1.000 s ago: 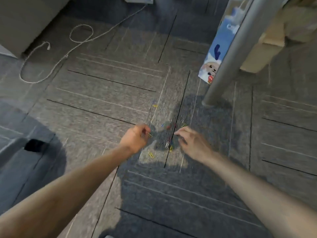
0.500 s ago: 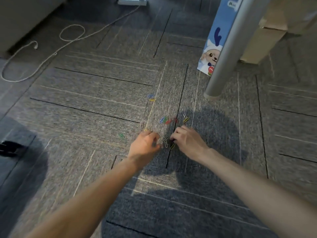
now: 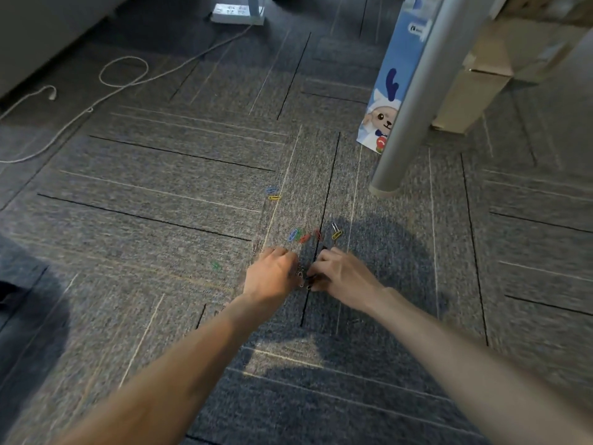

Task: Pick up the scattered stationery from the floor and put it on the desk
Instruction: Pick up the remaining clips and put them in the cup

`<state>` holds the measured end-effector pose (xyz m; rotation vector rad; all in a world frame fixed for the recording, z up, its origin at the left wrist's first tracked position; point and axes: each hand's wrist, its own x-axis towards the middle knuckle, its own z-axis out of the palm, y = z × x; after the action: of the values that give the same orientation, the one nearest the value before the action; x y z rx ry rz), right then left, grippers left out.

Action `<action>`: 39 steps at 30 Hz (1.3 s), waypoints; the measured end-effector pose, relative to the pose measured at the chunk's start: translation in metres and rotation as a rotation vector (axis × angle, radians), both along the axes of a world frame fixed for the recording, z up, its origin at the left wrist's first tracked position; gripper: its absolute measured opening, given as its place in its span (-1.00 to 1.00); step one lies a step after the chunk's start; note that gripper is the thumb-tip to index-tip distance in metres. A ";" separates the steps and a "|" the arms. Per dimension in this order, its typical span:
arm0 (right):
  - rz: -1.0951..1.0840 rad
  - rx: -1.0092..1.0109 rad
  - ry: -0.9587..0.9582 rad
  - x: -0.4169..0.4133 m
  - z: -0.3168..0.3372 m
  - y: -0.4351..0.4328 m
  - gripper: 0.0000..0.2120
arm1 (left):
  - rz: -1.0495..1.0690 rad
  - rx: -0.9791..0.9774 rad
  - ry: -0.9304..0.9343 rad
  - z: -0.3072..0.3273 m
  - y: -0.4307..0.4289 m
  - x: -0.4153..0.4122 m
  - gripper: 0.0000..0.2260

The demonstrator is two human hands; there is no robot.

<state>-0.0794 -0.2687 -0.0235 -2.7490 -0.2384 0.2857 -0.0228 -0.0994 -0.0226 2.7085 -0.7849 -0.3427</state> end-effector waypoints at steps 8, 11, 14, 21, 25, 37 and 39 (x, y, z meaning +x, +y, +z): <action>0.004 -0.030 0.069 0.000 0.007 -0.001 -0.78 | 0.010 -0.052 0.056 0.000 -0.004 0.007 -0.83; 0.003 -0.033 0.096 -0.007 0.010 0.000 -0.82 | 0.047 -0.019 0.016 0.001 -0.003 0.005 -0.78; -0.130 0.178 0.127 -0.016 0.011 0.000 -0.93 | 0.056 0.028 -0.005 0.003 -0.004 0.001 -0.69; -0.697 1.157 0.295 -0.027 0.022 -0.011 -0.85 | 0.076 0.063 -0.029 0.006 -0.010 -0.007 -0.68; -0.828 1.579 0.412 -0.032 0.024 -0.012 -0.89 | 0.078 0.018 -0.035 0.007 -0.013 -0.007 -0.83; -1.183 1.757 0.365 -0.023 0.034 -0.011 -0.65 | 0.017 0.110 0.165 0.010 -0.024 0.012 -0.93; -1.193 1.721 0.376 -0.023 0.033 -0.010 -0.64 | 0.120 -0.060 0.316 0.013 -0.021 0.017 -0.93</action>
<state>-0.1020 -0.2788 0.0098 -0.7813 0.8311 0.1066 -0.0061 -0.1209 -0.0101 2.5422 -0.5316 -0.6859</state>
